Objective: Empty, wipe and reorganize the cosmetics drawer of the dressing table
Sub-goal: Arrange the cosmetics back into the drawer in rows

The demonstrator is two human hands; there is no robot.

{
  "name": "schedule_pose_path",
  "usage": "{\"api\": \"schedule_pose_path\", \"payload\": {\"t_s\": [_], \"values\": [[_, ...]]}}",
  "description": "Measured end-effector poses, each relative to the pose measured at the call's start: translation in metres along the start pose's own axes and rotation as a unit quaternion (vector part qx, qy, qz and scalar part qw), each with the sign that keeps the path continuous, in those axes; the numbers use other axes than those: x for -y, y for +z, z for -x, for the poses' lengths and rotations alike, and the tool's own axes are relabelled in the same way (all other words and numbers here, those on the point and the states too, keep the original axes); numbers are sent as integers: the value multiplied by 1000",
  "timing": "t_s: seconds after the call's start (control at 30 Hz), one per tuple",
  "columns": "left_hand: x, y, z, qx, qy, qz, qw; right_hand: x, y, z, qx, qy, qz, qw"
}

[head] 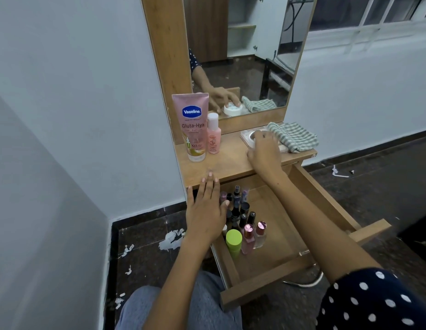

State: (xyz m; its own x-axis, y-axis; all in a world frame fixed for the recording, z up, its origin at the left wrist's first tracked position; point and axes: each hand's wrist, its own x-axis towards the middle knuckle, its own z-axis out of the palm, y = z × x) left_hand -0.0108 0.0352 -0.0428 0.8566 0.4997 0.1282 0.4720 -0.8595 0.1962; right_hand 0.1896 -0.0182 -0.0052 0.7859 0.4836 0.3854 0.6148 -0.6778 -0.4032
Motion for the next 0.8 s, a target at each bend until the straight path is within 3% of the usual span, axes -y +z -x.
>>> {"api": "schedule_pose_path", "payload": {"t_s": [0.13,0.37,0.47,0.57,0.8], "values": [[0,-1,1,-2,1,2,1000,13,1,21,-8,-78,-4,997],[-1,-3,1,-1,0,4,1000,16,11,43,53,-151,-41,986],[0,-1,0,3,1,-5,1000,-2,2,35,26,-104,31,994],[1,1,0,0,-2,-13,1000,-24,-1,31,48,-24,75,996],[-1,3,0,-2,-5,-3,1000,-25,0,43,49,-52,64,995]]}}
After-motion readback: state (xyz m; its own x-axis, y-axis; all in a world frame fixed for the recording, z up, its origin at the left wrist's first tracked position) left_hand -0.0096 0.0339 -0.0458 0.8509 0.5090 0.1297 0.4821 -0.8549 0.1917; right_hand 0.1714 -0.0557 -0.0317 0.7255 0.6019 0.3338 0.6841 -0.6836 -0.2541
